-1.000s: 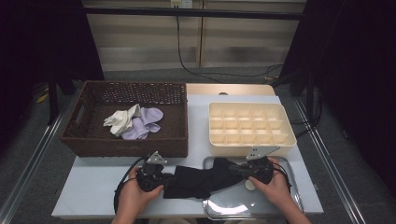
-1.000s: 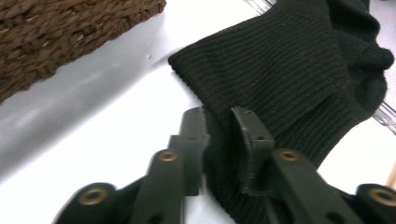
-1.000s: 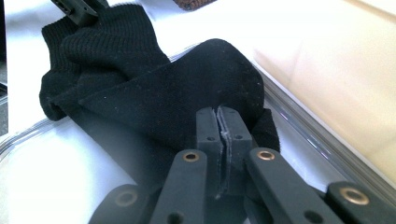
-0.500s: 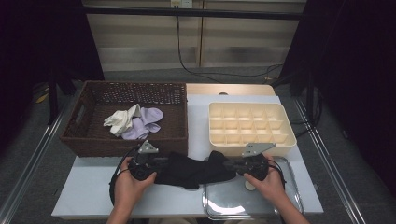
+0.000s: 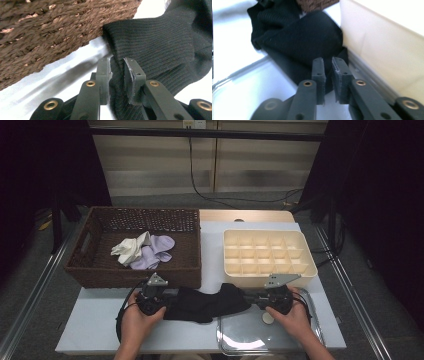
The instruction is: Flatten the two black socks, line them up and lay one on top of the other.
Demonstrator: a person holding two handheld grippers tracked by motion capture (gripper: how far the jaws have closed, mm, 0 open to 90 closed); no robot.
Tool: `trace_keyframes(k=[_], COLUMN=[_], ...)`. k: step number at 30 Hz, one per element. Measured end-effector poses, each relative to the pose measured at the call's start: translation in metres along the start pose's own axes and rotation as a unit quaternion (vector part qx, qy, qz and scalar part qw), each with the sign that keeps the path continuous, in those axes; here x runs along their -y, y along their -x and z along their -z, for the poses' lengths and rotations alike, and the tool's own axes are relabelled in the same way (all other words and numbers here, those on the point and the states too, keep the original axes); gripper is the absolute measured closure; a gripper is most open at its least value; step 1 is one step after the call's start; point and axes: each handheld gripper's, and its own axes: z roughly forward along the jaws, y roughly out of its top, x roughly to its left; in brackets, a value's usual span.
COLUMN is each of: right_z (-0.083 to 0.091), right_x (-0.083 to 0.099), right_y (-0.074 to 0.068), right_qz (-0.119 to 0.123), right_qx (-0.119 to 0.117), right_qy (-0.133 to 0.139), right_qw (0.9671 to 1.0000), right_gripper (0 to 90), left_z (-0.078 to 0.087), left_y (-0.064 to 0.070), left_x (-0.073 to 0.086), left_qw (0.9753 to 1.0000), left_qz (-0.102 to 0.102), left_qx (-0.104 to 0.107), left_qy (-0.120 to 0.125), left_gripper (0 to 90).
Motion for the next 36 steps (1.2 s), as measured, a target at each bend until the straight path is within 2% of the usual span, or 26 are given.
trace_keyframes(k=[3, 5, 6, 7, 9, 13, 17, 19, 22, 24, 25, 28, 32, 33, 35, 36], right_z=[-0.005, -0.01, -0.012, -0.013, -0.012, 0.002, 0.006, 0.008, 0.009, 0.008, 0.008, 0.007, -0.006, -0.009, -0.017, -0.021], right_x=[-0.003, -0.002, -0.001, 0.0, 0.003, 0.012, 0.021, 0.023, 0.021, 0.017, 0.014, 0.003, -0.015, -0.017, -0.023, -0.025], right_y=[0.002, 0.004, 0.004, 0.006, 0.007, 0.011, 0.01, 0.01, 0.01, 0.008, 0.007, 0.006, 0.001, -0.001, -0.003, -0.003], right_qz=[-0.005, -0.016, -0.019, -0.021, -0.029, -0.057, -0.058, -0.067, -0.062, -0.056, -0.06, -0.054, -0.04, -0.041, -0.033, -0.031], right_qx=[0.014, 0.016, 0.016, 0.009, 0.012, 0.007, 0.005, 0.005, 0.004, 0.013, 0.02, 0.016, 0.003, 0.0, -0.002, -0.002], right_qy=[-0.002, -0.007, -0.011, -0.018, -0.027, -0.019, -0.022, -0.021, -0.017, -0.015, -0.011, -0.004, -0.002, -0.004, -0.009, -0.01], right_qw=[0.9999, 0.9997, 0.9996, 0.9996, 0.9991, 0.9981, 0.998, 0.9975, 0.9979, 0.9982, 0.9979, 0.9984, 0.9992, 0.9991, 0.9994, 0.9995], right_gripper=[70.5, 68.8, 70.9, 77.5, 86.1, 87.7, 88.2, 88.2, 87.0, 79.0, 77.5, 75.7, 73.8, 72.7, 71.6, 70.4], left_z=[0.0, 0.0, 0.0, 0.0, 0.0, 0.001, -0.001, 0.0, -0.001, 0.0, 0.0, 0.003, 0.004, 0.001, -0.004, -0.008], left_y=[0.0, 0.0, -0.001, -0.001, -0.002, -0.001, 0.001, 0.001, 0.001, 0.0, 0.0, -0.001, -0.001, 0.0, 0.002, 0.002], left_x=[0.0, 0.0, 0.001, 0.001, 0.001, 0.0, 0.0, 0.0, 0.0, 0.0, 0.0, -0.002, -0.008, -0.01, -0.012, -0.013], left_qw=[1.0, 1.0, 1.0, 1.0, 0.9999, 0.9999, 0.9999, 0.9999, 0.9999, 0.9999, 0.9999, 0.9998, 0.9993, 0.9992, 0.9991, 0.9994], left_qz=[-0.001, -0.003, -0.005, -0.006, -0.007, -0.009, -0.009, -0.016, -0.012, -0.004, -0.003, -0.001, 0.006, 0.004, -0.002, -0.005], left_qx=[-0.001, 0.001, 0.003, 0.003, 0.004, -0.001, -0.002, 0.0, 0.003, 0.005, 0.004, -0.004, 0.004, 0.009, 0.001, 0.002], left_qy=[0.002, 0.003, 0.004, 0.007, 0.008, 0.005, 0.009, 0.005, 0.011, 0.012, 0.013, 0.021, 0.036, 0.039, 0.042, 0.035], left_gripper=[74.8, 74.8, 74.8, 75.0, 76.0, 77.4, 77.3, 77.3, 75.2, 73.0, 71.2, 68.1, 68.1, 67.7, 66.6, 65.8])
